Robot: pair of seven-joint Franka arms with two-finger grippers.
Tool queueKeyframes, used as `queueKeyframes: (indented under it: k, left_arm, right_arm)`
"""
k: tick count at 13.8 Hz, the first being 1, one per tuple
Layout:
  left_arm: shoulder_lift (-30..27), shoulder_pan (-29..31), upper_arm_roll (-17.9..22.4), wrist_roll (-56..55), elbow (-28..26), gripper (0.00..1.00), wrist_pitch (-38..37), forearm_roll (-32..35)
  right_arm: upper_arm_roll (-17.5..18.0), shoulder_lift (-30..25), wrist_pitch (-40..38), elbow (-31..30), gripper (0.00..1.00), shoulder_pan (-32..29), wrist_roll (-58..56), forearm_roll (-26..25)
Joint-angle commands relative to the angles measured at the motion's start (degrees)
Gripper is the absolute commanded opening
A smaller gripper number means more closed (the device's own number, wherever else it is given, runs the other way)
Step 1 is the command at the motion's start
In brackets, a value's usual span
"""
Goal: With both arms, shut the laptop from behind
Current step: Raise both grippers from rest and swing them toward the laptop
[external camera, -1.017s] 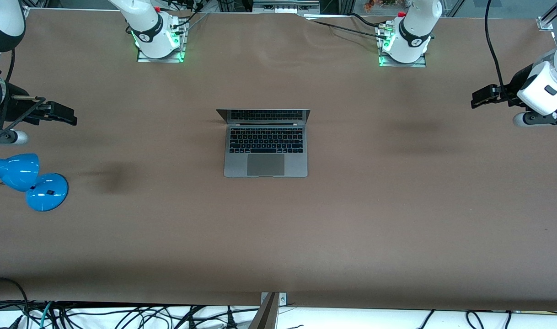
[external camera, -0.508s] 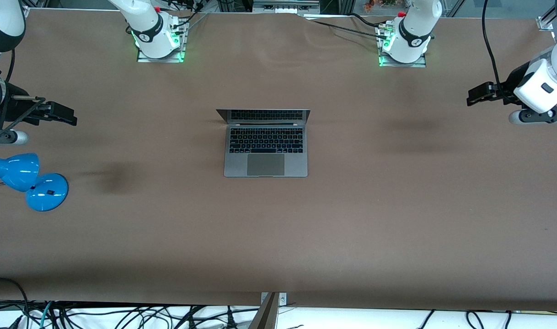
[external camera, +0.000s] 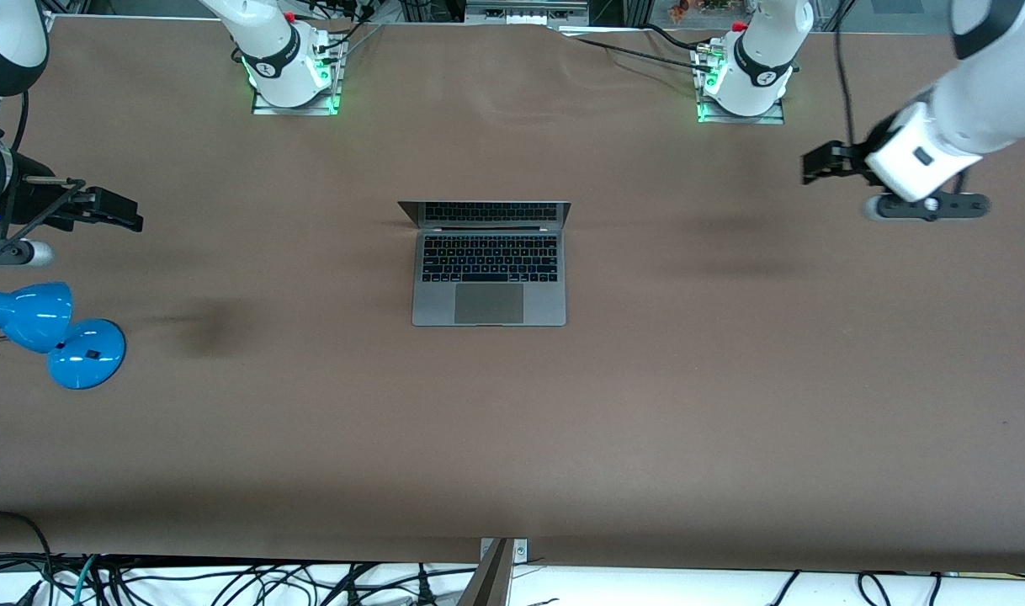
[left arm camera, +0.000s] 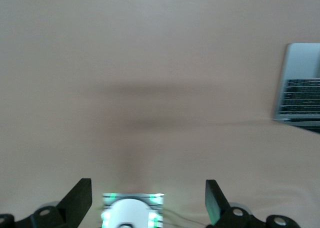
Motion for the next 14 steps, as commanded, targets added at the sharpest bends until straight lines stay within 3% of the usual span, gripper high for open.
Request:
queueKeyframes:
  k: [1, 7, 12, 14]
  left_arm:
    - [-0.60, 0.34, -3.32, -4.34, -0.42, 1.00, -0.36, -2.97]
    - [1.86, 0.25, -12.21, -15.24, -0.59, 1.00, 0.25, -3.15]
    - [3.43, 0.25, -16.77, -21.48, -1.30, 1.00, 2.18, -3.24]
    - [6.15, 0.25, -19.32, -24.65, -1.30, 1.00, 3.50, -3.32]
  right_arm:
    - [0.18, 0.07, 0.11, 0.24, 1.00, -0.12, -0.78, 0.12]
    - [0.36, 0.95, -0.85, 0.15, 1.00, 2.16, -0.78, 1.78]
    - [0.27, 1.03, -2.26, 0.06, 1.00, 9.97, 0.27, 6.88]
    - [0.35, 1.47, -3.13, 0.06, 0.99, 13.31, 6.65, 7.85]
